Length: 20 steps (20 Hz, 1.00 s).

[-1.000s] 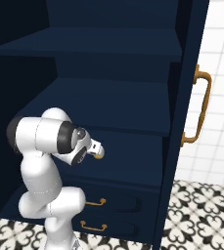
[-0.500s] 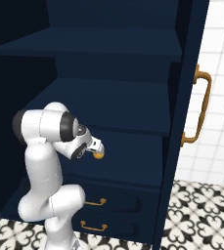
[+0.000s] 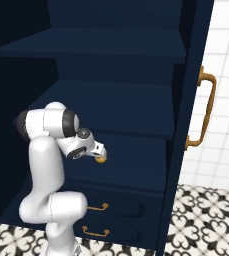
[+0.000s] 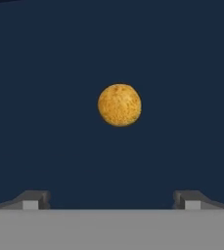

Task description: Open the cabinet, pick up the bread from the cabinet and place it in the basket. Then move the basket to the dining counter.

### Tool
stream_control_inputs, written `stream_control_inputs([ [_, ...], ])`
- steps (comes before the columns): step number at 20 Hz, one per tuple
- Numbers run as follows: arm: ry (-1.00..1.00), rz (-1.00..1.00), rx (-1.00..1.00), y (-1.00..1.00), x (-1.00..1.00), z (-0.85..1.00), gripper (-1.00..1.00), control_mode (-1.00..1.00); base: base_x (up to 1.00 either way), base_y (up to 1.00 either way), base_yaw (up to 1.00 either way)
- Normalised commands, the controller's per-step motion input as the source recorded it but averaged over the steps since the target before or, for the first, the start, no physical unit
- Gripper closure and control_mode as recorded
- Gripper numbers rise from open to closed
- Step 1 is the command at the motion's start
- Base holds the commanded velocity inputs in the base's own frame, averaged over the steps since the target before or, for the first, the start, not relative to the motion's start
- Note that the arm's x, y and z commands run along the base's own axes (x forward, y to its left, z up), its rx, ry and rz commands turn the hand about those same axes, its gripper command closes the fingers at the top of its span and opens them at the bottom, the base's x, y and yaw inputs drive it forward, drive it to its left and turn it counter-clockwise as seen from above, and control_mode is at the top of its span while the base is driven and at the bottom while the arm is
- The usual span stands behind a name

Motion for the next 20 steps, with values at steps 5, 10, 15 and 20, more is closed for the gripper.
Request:
stream_control_inputs([
  [5,0.0,0.06,0.0,-0.01,0.16,-0.34,-1.0,-1.0,0.0,0.0,0.0],
  [10,-0.02,0.02,0.0,-0.09,0.15,-0.21,-1.0,-1.0,0.0,0.0,0.0],
  [15,-0.08,-0.01,0.0,-0.52,0.01,-0.05,-1.0,-1.0,0.0,0.0,0.0],
  [20,-0.09,-0.02,0.0,-0.38,0.28,-0.36,-1.0,-1.0,0.0,0.0,0.0],
])
